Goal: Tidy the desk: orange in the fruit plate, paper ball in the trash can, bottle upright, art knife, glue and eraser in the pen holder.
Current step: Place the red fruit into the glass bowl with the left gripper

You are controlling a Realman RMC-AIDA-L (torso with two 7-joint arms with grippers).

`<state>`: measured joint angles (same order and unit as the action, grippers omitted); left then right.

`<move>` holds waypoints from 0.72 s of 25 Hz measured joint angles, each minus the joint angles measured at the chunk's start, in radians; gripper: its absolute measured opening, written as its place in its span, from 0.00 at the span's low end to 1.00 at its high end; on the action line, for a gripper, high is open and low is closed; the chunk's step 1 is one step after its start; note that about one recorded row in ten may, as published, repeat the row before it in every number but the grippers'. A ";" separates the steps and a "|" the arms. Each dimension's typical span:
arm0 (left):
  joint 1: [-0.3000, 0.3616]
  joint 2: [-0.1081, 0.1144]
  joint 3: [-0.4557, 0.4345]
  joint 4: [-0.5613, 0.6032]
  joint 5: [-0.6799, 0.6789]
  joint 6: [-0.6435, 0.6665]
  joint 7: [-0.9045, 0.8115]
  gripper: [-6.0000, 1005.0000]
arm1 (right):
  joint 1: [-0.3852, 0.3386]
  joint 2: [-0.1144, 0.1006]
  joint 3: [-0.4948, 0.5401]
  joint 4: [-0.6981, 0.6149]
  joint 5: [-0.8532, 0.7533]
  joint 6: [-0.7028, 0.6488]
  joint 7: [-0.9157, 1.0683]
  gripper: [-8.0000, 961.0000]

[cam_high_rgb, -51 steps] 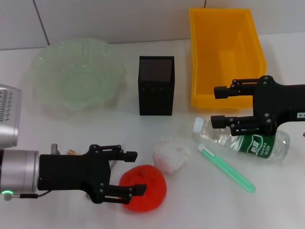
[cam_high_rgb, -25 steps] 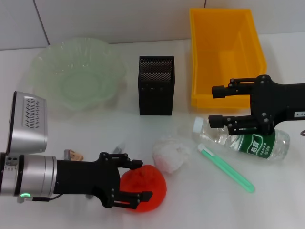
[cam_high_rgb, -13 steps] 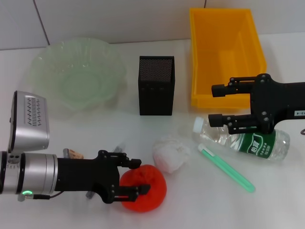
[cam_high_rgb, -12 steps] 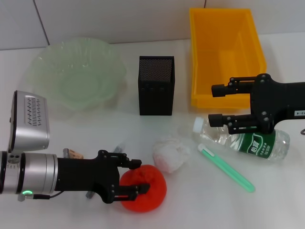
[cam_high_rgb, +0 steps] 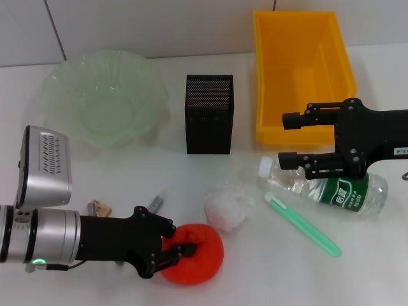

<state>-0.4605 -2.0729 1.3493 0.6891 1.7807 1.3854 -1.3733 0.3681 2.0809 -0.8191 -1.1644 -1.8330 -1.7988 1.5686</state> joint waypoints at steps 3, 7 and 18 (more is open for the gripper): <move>0.002 0.000 0.001 0.002 -0.001 0.002 0.003 0.26 | 0.000 0.000 0.000 0.000 0.000 0.003 0.000 0.74; 0.008 0.001 -0.005 0.017 -0.014 0.049 0.007 0.20 | 0.000 0.000 0.008 0.000 0.000 0.005 0.000 0.74; 0.074 0.005 -0.013 0.175 -0.115 0.201 0.002 0.15 | -0.010 -0.001 0.012 0.000 -0.002 0.020 0.000 0.74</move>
<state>-0.3864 -2.0676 1.3362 0.8638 1.6655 1.5867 -1.3709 0.3585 2.0800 -0.8067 -1.1648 -1.8353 -1.7784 1.5691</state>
